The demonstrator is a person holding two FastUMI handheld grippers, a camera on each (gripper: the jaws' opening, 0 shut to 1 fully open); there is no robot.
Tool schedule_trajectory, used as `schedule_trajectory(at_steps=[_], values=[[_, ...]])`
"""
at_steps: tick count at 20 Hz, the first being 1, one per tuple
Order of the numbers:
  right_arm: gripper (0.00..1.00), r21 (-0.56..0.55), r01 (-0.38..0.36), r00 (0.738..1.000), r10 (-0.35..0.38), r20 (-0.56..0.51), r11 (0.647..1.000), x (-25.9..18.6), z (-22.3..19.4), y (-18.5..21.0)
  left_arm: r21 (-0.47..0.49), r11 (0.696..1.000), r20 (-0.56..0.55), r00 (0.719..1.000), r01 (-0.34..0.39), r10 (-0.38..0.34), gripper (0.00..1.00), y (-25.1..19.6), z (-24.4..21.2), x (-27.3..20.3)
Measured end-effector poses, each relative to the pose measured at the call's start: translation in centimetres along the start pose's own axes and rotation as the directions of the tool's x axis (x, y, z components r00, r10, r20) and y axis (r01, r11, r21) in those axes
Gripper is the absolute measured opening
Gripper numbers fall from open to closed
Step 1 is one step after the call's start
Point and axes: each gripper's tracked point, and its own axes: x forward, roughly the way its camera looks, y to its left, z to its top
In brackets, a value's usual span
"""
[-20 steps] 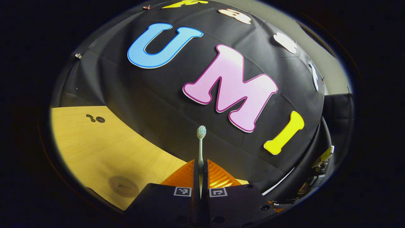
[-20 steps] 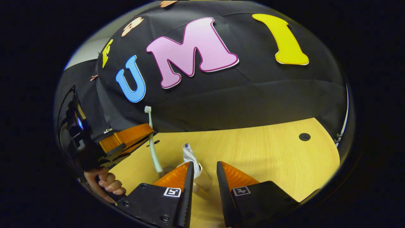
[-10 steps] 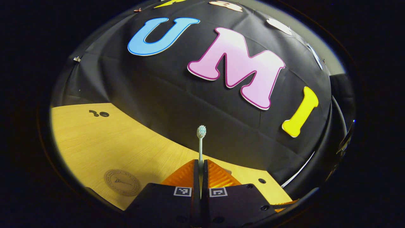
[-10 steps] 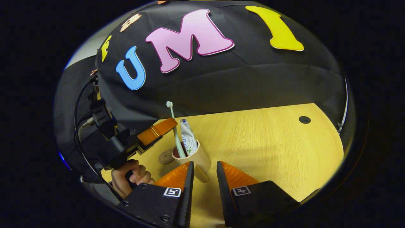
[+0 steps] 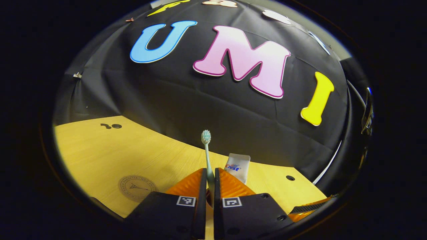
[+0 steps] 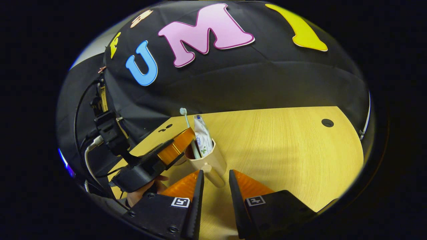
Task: Put the toothbrush and toothpaste on the desktop into the cup, then pick up the cup and place it on the coaster on the desktop.
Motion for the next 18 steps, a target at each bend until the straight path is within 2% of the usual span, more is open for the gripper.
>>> schedule_trajectory(at_steps=[3,4,5,6,9,10,11,12,13,14,15,16,17,18], values=[[0.49,-0.010,-0.016,0.999,0.015,-0.041,1.000,0.3,-0.3,0.1,0.019,1.000,-0.044,0.999,0.014,-0.014,0.20,0.5,-0.4,-1.6],[0.41,-0.008,-0.018,0.998,0.018,-0.057,1.000,0.3,-0.4,0.2,0.033,0.999,-0.042,0.999,0.009,-0.007,0.22,1.0,0.0,-2.4],[0.41,-0.003,-0.023,0.997,0.022,-0.076,1.000,0.4,-0.4,0.4,0.054,0.998,-0.043,0.999,0.015,-0.013,0.23,1.3,0.2,-3.4],[0.51,-0.002,-0.022,0.995,0.022,-0.097,1.000,0.5,-0.4,0.6,0.083,0.996,-0.046,0.999,0.026,-0.022,0.27,1.6,0.5,-4.5],[0.56,-0.024,-0.036,0.985,0.031,-0.168,0.999,0.9,-0.6,1.3,0.187,0.981,-0.072,0.997,0.043,-0.030,0.43,3.2,0.7,-8.3],[0.58,-0.038,-0.043,0.977,0.035,-0.209,0.998,1.1,-0.9,1.7,0.211,0.977,-0.086,0.996,0.042,-0.024,0.52,3.8,0.7,-9.7],[0.58,-0.060,-0.048,0.968,0.032,-0.250,0.997,1.6,-1.3,1.9,0.231,0.972,-0.101,0.995,0.042,-0.019,0.56,4.4,0.7,-11.2],[0.63,-0.096,-0.042,0.955,0.012,-0.297,0.994,1.9,-1.8,1.7,0.246,0.969,-0.116,0.993,0.039,-0.010,0.62,5.1,0.7,-12.5],[0.64,-0.137,-0.042,0.940,-0.007,-0.341,0.990,2.3,-2.4,1.3,0.255,0.966,-0.134,0.991,0.036,-0.001,0.64,5.6,0.6,-13.8],[0.54,-0.170,-0.045,0.926,-0.023,-0.376,0.984,2.7,-2.9,1.2,0.262,0.965,-0.147,0.989,0.026,0.013,0.68,6.3,0.6,-15.1],[0.64,-0.193,-0.049,0.912,-0.035,-0.408,0.980,3.3,-3.3,1.2,0.263,0.965,-0.163,0.986,0.017,0.028,0.69,6.8,0.3,-16.1],[0.54,-0.199,-0.056,0.901,-0.037,-0.433,0.978,4.0,-3.6,1.3,0.259,0.966,-0.175,0.983,0.001,0.045,0.77,7.4,0.2,-17.3],[0.64,-0.199,-0.067,0.893,-0.030,-0.450,0.978,5.0,-3.9,1.7,0.245,0.969,-0.187,0.981,-0.010,0.057,0.69,7.9,0.1,-18.2],[0.64,-0.209,-0.069,0.886,-0.036,-0.462,0.976,5.8,-4.1,1.8,0.229,0.973,-0.195,0.978,-0.023,0.069,0.69,8.2,-0.1,-19.1]])
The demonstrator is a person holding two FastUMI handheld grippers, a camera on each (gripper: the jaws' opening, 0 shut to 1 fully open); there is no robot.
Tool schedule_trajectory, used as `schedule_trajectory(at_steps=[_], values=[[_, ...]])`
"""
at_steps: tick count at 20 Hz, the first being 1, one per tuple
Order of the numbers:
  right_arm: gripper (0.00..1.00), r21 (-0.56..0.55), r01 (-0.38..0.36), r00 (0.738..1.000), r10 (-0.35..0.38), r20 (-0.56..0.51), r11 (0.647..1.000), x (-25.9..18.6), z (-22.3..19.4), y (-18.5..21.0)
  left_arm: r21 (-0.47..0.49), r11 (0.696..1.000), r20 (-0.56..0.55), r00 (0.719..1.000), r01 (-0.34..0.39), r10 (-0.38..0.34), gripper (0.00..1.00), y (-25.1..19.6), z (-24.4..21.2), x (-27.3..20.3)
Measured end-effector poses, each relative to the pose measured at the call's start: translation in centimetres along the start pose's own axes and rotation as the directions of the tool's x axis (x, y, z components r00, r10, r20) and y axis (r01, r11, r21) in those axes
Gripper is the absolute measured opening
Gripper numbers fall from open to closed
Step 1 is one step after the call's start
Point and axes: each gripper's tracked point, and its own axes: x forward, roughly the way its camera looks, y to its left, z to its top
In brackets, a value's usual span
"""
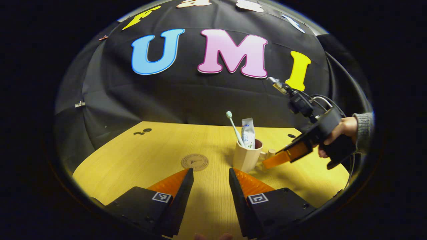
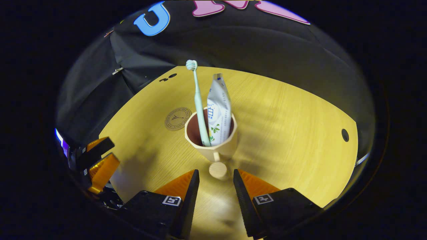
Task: Put the toothbrush and toothpaste on the desktop into the cup, then pick up the cup and place it on the coaster on the desktop.
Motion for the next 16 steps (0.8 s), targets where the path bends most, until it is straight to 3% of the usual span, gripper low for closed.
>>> schedule_trajectory(at_steps=[7,8,9,10,11,12,13,14,16], values=[[0.64,-0.090,0.016,0.993,-0.026,-0.114,0.996,3.3,-0.3,-0.4,-0.113,0.990,-0.062,0.995,-0.080,0.073,0.69,2.6,-3.2,-3.2],[0.54,-0.105,0.018,0.992,-0.031,-0.125,0.994,3.5,-0.4,-0.3,-0.111,0.990,-0.067,0.994,-0.089,0.082,0.69,2.9,-3.4,-3.1],[0.63,-0.111,0.024,0.989,-0.039,-0.141,0.994,3.9,-0.7,-0.3,-0.107,0.990,-0.070,0.994,-0.096,0.089,0.69,3.3,-3.6,-3.1],[0.51,-0.120,0.038,0.986,-0.057,-0.159,0.992,4.0,-1.1,-0.6,-0.103,0.990,-0.069,0.993,-0.099,0.092,0.69,3.5,-3.6,-3.0],[0.58,-0.126,0.051,0.983,-0.072,-0.168,0.991,4.1,-1.5,-0.9,-0.099,0.990,-0.065,0.993,-0.099,0.093,0.69,3.7,-3.6,-2.8],[0.26,-0.141,0.062,0.984,-0.084,-0.156,0.988,4.1,-0.8,-1.0,-0.096,0.990,-0.064,0.993,-0.100,0.094,0.69,3.8,-3.5,-2.7],[0.31,-0.158,0.077,0.984,-0.101,-0.147,0.984,4.1,-0.9,-1.4,-0.094,0.990,-0.063,0.994,-0.100,0.095,0.69,4.0,-3.5,-2.6],[0.24,-0.171,0.086,0.985,-0.110,-0.137,0.982,4.0,-0.8,-1.6,-0.096,0.990,-0.061,0.994,-0.100,0.094,0.69,4.0,-3.4,-2.5],[0.28,-0.172,0.088,0.987,-0.109,-0.120,0.981,4.0,-0.8,-1.4,-0.096,0.991,-0.062,0.994,-0.096,0.091,0.70,4.0,-3.4,-2.4]])
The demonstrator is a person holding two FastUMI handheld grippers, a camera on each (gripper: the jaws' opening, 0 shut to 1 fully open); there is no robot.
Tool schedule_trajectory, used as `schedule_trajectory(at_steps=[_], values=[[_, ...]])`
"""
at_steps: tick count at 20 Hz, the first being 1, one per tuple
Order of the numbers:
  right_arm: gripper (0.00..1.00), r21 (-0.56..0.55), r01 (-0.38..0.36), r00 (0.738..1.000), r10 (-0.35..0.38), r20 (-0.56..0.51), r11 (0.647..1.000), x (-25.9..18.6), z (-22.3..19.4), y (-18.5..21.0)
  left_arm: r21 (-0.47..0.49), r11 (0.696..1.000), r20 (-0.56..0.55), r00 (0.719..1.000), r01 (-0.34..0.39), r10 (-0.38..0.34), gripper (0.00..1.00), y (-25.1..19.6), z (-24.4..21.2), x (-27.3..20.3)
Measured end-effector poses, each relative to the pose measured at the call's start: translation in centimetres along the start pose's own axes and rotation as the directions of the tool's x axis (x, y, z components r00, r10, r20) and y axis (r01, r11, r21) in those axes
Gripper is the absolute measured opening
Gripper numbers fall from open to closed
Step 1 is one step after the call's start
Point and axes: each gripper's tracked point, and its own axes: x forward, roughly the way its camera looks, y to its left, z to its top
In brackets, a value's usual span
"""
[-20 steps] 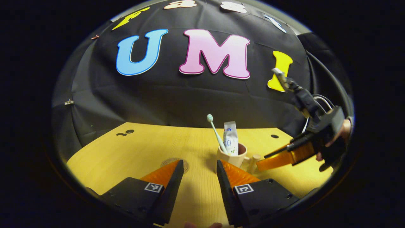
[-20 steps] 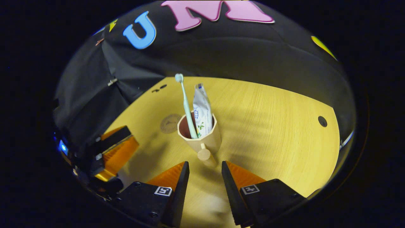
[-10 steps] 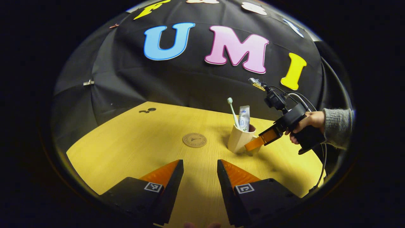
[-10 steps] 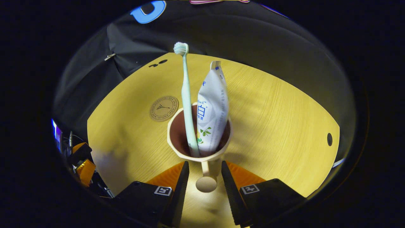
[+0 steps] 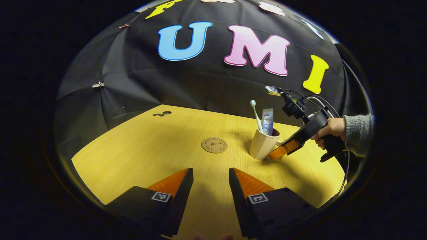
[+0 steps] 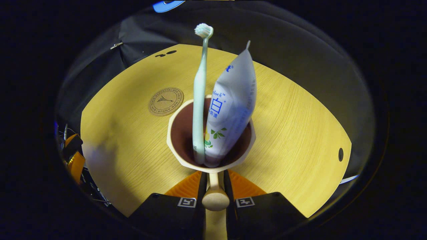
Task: Put the toothbrush and toothpaste on the desktop into the cup, then pick up the cup and place it on the coaster on the desktop.
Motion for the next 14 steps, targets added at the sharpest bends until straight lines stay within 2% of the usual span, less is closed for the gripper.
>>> schedule_trajectory(at_steps=[1,2,3,6,7,14], values=[[0.22,-0.001,-0.007,1.000,0.007,0.007,1.000,-0.1,0.0,0.1,0.002,1.000,-0.001,1.000,0.004,-0.004,0.69,-0.1,-0.1,0.1],[0.21,0.005,-0.012,1.000,0.012,0.018,1.000,-0.2,0.1,0.3,0.004,1.000,-0.001,1.000,0.007,-0.007,0.69,-0.1,0.0,0.1],[0.26,0.005,-0.024,0.999,0.024,0.026,1.000,-0.1,0.2,0.6,0.008,1.000,-0.001,1.000,0.012,-0.011,0.70,-0.2,0.0,0.2],[0.25,0.020,-0.028,0.999,0.028,0.042,0.999,-0.3,0.4,0.7,0.014,1.000,0.001,1.000,0.015,-0.015,0.69,0.1,0.2,0.4],[0.20,0.019,-0.029,0.998,0.028,0.052,0.999,-0.3,0.5,0.8,0.012,1.000,0.001,1.000,0.016,-0.016,0.70,0.2,0.2,0.5],[0.23,0.012,-0.028,0.986,0.026,0.167,1.000,-2.4,3.4,1.5,0.014,1.000,-0.001,1.000,0.011,-0.011,0.69,1.1,0.2,0.7]])
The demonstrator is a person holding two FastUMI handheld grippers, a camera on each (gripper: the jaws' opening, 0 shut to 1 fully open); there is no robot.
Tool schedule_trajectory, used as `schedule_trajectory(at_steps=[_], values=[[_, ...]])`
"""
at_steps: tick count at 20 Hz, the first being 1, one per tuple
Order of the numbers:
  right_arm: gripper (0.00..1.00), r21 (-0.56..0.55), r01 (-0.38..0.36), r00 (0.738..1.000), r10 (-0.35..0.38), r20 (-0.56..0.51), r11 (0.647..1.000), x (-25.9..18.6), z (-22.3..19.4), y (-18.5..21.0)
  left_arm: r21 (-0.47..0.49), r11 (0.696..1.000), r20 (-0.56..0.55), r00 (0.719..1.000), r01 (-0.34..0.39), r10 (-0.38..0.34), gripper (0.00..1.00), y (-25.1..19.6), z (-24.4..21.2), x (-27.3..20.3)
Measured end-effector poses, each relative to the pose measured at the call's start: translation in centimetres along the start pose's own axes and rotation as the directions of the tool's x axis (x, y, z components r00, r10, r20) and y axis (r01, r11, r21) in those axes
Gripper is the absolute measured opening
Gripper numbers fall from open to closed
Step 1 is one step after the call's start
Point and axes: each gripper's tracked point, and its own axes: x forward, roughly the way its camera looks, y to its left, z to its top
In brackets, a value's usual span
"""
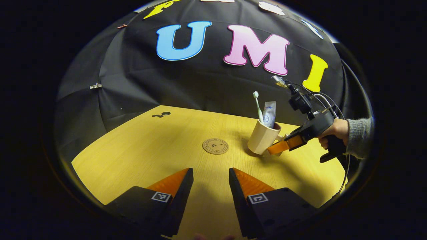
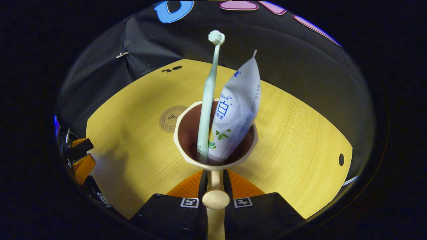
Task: Put the toothbrush and toothpaste on the desktop into the cup, then pick up the cup and place it on the coaster on the desktop.
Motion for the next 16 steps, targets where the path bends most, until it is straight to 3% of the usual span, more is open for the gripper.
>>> schedule_trajectory(at_steps=[16], values=[[0.23,-0.074,-0.088,0.996,0.090,0.025,0.993,5.5,7.4,8.7,-0.050,0.997,0.004,0.998,-0.058,0.058,0.69,5.0,0.2,-2.0]])
